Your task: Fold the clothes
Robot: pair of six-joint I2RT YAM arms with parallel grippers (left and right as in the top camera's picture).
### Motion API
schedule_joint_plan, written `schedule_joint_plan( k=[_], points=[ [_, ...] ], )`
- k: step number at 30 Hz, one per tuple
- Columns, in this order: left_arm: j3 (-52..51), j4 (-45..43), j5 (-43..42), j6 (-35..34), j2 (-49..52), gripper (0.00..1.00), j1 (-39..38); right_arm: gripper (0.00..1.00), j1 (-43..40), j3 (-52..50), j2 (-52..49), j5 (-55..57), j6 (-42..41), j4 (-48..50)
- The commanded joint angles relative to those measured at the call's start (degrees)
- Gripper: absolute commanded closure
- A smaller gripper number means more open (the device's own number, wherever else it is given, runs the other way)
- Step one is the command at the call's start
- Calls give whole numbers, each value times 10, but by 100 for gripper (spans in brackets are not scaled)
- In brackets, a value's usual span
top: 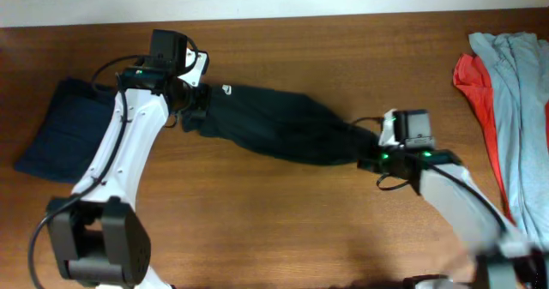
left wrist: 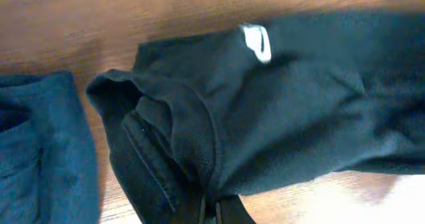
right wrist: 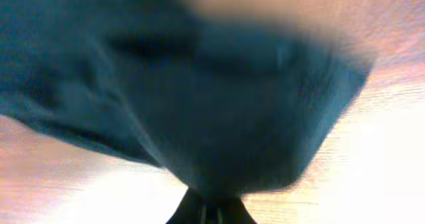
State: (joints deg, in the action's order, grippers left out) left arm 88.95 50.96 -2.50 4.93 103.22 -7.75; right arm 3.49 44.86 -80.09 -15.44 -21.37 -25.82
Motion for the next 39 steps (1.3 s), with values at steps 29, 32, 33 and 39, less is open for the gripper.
schedule_joint_plan(
  k=[29, 32, 33, 39],
  points=[
    [9, -108, 83, -5, -19, 87, 0, 79, 2, 72, 90, 103, -2, 14],
    [11, -94, 84, -5, 23, 41, 0, 34, 2, 80, 14, 79, -2, 67],
    [11, -77, 84, -5, 23, 38, 0, 31, 2, 81, 11, 75, -2, 63],
    [6, 24, 4, -5, 18, 38, -1, 20, 2, 81, 12, 71, -2, -13]
  ],
)
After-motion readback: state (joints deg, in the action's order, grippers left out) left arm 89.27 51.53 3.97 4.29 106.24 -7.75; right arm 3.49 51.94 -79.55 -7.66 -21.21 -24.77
